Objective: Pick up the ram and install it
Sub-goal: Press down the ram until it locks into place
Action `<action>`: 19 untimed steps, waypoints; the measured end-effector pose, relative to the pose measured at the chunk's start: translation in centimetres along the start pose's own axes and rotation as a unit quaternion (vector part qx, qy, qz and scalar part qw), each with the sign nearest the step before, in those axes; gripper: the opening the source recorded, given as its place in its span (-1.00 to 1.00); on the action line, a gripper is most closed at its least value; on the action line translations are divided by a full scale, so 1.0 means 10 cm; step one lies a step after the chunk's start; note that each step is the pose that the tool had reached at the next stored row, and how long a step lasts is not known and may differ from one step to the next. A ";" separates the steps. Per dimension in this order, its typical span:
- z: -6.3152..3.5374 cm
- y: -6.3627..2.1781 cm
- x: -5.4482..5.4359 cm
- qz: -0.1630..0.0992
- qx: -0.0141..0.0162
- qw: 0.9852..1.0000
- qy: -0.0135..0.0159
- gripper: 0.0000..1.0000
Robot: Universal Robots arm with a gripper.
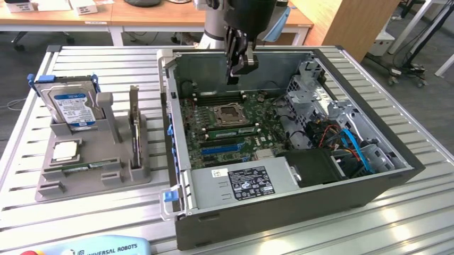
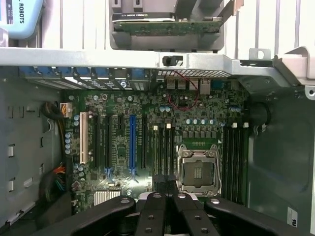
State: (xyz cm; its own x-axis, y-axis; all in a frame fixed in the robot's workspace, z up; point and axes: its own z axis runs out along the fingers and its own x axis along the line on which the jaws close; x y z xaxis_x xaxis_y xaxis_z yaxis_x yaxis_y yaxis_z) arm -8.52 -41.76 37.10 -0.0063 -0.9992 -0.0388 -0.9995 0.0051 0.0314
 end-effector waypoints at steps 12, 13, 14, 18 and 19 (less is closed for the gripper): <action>0.234 -0.007 0.01 0.000 0.000 1.000 0.000 -0.80; 0.252 -0.008 0.01 0.000 0.000 1.000 0.000 -0.80; 0.271 -0.008 0.01 0.000 0.000 1.000 0.000 -0.80; 0.343 -0.010 0.01 0.000 0.000 1.000 0.000 -0.80; 0.362 -0.011 0.01 0.000 0.000 1.000 0.000 -0.80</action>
State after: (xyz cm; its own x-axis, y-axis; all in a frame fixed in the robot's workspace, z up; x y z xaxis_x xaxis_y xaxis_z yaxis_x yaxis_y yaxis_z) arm -8.52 -41.75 33.48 -0.0063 -0.9992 -0.0389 -0.9995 0.0051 0.0312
